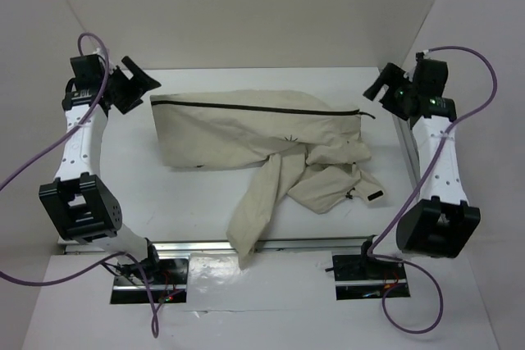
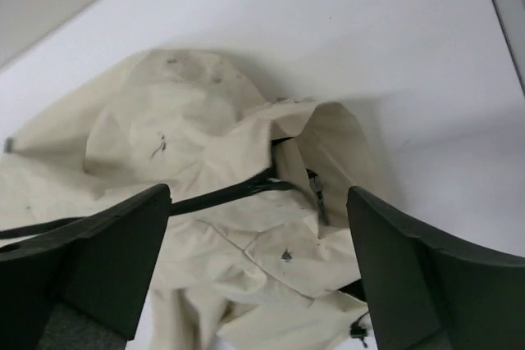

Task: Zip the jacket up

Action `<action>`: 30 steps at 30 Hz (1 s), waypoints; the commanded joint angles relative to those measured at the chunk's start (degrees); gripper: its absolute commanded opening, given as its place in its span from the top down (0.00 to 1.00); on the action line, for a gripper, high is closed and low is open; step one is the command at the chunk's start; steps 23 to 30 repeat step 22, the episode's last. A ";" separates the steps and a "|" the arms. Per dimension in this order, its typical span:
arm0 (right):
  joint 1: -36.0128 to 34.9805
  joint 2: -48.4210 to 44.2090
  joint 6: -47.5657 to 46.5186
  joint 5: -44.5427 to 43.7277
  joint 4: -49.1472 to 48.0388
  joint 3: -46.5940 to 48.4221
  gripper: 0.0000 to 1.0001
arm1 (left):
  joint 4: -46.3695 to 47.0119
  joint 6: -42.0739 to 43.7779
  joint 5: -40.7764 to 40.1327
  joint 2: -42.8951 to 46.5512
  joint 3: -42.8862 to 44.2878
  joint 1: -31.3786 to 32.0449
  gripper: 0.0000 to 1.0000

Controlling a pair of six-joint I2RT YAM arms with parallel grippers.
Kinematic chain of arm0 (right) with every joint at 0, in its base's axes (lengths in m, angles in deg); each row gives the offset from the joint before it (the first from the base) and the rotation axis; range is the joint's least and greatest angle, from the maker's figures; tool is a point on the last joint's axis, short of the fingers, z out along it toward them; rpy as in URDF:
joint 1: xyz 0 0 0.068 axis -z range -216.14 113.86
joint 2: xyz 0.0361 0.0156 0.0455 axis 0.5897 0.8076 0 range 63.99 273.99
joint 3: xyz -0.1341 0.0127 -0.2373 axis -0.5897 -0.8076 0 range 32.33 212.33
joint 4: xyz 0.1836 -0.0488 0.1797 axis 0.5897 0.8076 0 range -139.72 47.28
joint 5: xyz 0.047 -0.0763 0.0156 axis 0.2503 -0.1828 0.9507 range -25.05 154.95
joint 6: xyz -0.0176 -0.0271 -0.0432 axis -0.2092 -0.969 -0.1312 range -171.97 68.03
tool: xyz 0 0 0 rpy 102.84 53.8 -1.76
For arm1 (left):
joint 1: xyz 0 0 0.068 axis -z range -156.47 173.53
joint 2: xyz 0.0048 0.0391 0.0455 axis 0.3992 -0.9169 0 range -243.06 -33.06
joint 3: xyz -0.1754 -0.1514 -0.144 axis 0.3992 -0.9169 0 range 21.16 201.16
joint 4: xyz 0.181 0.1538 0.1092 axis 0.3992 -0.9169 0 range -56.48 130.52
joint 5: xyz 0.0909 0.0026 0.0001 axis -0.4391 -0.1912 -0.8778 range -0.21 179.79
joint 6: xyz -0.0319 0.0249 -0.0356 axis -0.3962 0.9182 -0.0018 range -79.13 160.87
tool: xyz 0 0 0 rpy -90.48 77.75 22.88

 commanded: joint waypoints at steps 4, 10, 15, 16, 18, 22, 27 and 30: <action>-7.36 4.19 -0.94 -15.82 -1.13 3.31 0.00 | -2.03 7.15 -10.47 1.51 4.21 9.78 0.00; -11.40 -0.12 0.73 -24.07 -2.97 -6.17 0.00 | -3.34 9.09 -16.28 9.50 -3.33 25.94 0.00; -16.15 -2.58 3.29 -29.44 -5.26 -13.57 0.00 | -2.82 8.48 -19.70 14.16 -10.38 36.68 0.00; -16.16 -3.28 3.29 -29.97 -5.79 -14.62 0.00 | -2.82 8.47 -20.41 15.30 -11.61 38.60 0.00; -16.69 -3.81 3.90 -30.50 -5.79 -14.63 0.00 | -2.82 8.47 -20.41 16.45 -12.40 39.93 0.00; -16.69 -4.34 4.60 -31.03 -6.50 -15.25 0.00 | -2.82 8.47 -23.13 18.83 -13.64 41.26 0.00; -16.69 -4.34 4.60 -31.03 -6.50 -15.25 0.00 | -2.82 8.47 -23.13 18.83 -13.64 41.26 0.00; -16.69 -4.34 4.60 -31.03 -6.50 -15.25 0.00 | -2.82 8.47 -23.13 18.83 -13.64 41.26 0.00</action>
